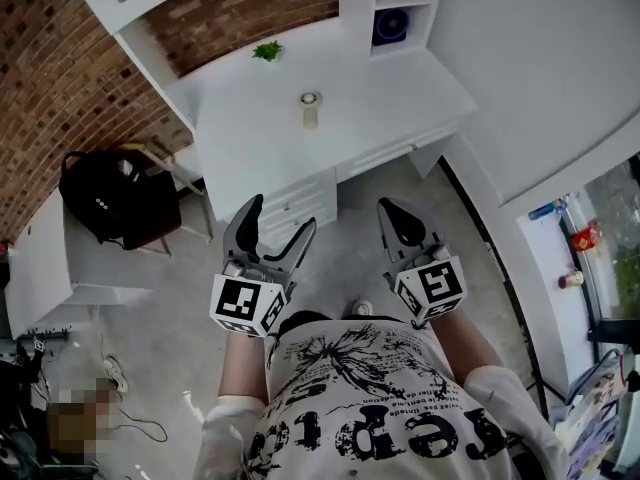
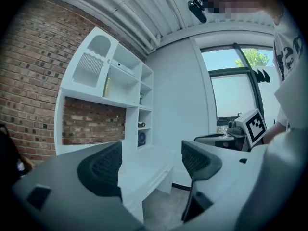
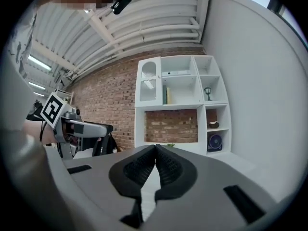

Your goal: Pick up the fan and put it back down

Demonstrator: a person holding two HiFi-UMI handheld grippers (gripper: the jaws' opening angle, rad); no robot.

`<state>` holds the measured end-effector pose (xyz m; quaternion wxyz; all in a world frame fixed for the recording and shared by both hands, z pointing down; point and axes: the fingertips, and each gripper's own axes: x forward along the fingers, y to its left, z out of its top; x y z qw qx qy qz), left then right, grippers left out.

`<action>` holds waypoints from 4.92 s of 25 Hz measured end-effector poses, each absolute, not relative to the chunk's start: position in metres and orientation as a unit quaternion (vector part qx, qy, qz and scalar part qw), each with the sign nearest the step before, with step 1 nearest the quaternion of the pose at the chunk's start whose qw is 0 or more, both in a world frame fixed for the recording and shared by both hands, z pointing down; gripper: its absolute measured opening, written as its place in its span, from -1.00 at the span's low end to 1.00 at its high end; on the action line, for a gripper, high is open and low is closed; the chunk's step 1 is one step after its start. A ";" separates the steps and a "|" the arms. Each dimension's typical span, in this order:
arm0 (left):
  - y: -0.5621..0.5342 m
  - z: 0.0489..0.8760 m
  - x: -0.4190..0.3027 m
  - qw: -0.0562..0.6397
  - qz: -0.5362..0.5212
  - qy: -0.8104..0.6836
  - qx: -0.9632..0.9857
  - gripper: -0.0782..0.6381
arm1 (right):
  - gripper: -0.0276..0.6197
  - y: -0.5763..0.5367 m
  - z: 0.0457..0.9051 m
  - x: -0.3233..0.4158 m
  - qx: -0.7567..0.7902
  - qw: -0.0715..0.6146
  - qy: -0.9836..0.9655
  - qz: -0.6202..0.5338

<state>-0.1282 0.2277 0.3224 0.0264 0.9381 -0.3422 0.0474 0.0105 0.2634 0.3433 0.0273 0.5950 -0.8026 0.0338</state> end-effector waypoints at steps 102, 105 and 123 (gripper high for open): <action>-0.302 0.450 -0.006 0.106 0.182 -0.538 0.816 0.30 | -0.87 -0.272 0.413 0.118 0.424 0.115 -0.895 0.082; -0.292 0.413 -0.012 0.072 0.157 -0.542 0.822 0.30 | -0.87 -0.269 0.402 0.115 0.428 0.106 -0.895 0.070; -0.199 0.290 -0.053 -0.064 0.017 -0.534 0.843 0.30 | -0.87 -0.222 0.348 0.078 0.423 0.070 -0.904 -0.001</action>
